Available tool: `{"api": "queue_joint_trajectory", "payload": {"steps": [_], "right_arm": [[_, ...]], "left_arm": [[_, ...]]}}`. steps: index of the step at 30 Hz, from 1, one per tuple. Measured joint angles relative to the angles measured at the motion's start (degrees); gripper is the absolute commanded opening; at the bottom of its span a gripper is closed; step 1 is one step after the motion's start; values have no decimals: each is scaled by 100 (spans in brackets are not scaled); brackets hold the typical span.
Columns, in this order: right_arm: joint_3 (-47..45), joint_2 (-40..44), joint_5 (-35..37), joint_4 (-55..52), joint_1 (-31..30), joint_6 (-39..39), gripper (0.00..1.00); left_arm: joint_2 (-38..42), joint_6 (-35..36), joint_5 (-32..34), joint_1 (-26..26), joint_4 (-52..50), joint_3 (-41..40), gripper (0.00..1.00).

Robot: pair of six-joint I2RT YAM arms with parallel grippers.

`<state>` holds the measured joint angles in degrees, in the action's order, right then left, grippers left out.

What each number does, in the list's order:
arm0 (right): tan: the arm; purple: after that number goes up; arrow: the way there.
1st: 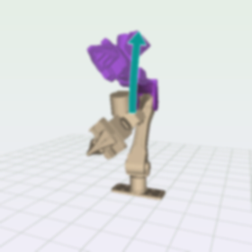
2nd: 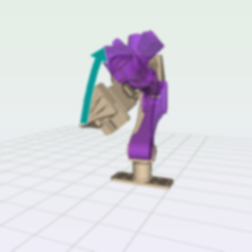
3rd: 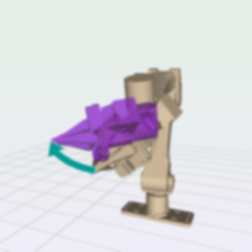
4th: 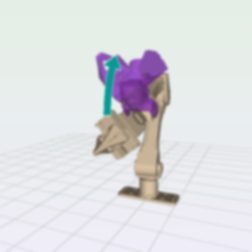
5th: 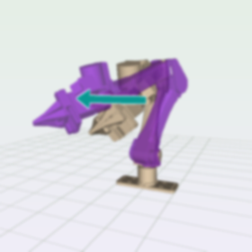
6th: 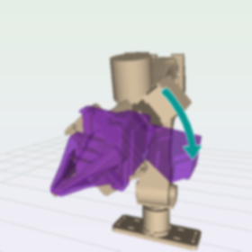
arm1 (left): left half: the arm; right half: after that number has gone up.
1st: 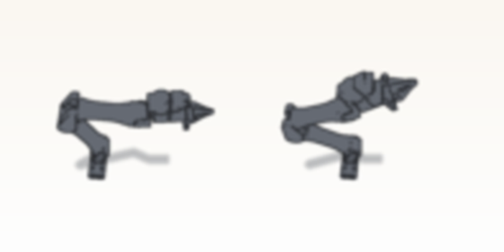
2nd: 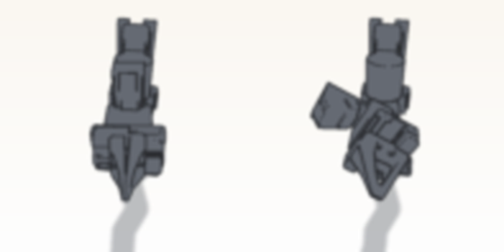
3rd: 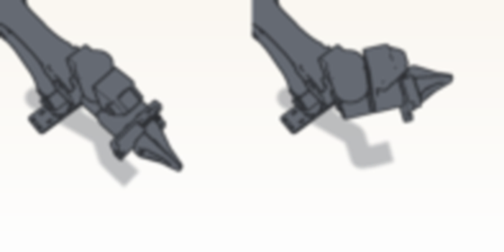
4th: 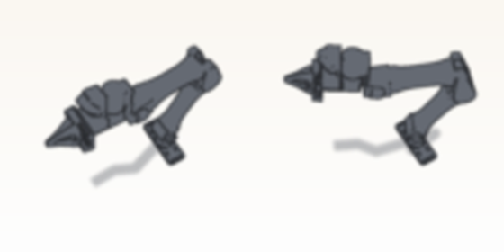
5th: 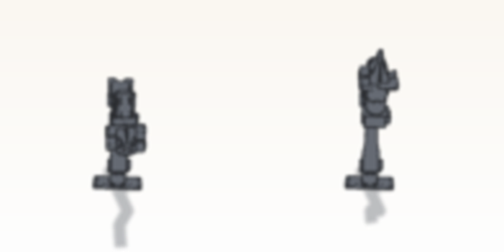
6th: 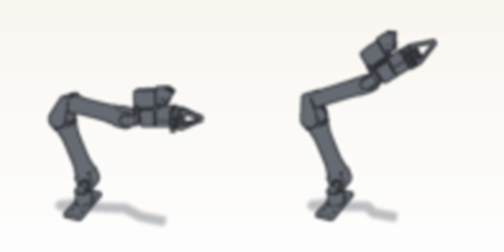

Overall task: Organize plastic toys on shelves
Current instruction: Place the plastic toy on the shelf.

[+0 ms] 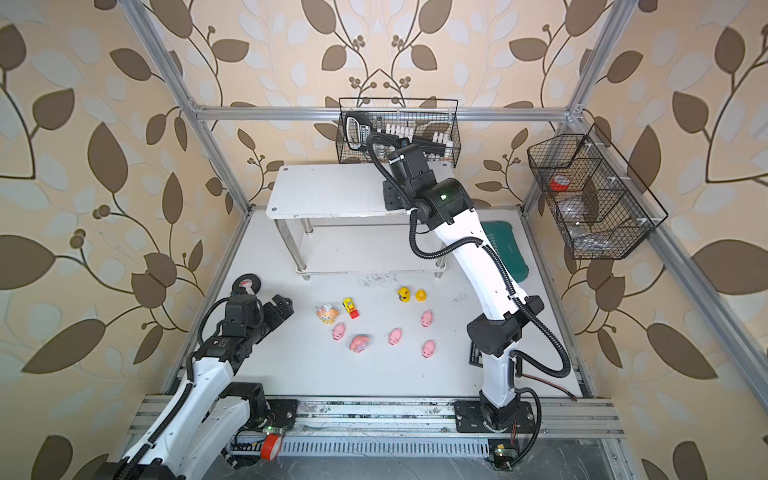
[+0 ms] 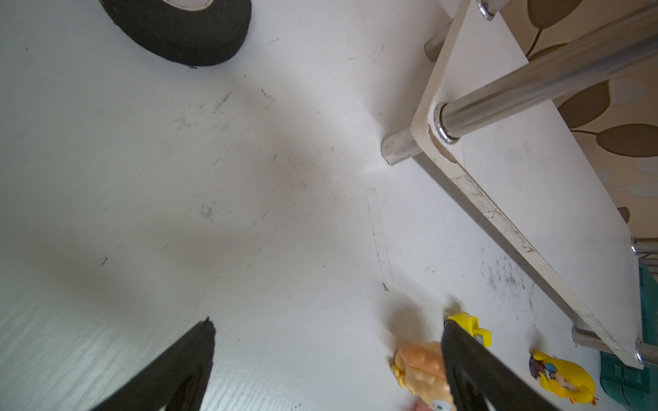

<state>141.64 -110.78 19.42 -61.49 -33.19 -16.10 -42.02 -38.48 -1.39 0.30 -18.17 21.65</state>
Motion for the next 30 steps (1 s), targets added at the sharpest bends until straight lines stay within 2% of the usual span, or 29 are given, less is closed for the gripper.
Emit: {"api": "queue_joint_trajectory", "payload": {"steps": [15, 24, 30], "right_arm": [[46, 2, -348, -118, 284, -15, 28], [94, 0, -378, -186, 284, -11, 38], [133, -13, -382, -236, 284, -9, 40]], "left_arm": [[-13, 0, -13, 0, 0, 0, 99], [-13, 0, -15, 0, 2, 0, 99], [-13, 0, -15, 0, 2, 0, 99]]}}
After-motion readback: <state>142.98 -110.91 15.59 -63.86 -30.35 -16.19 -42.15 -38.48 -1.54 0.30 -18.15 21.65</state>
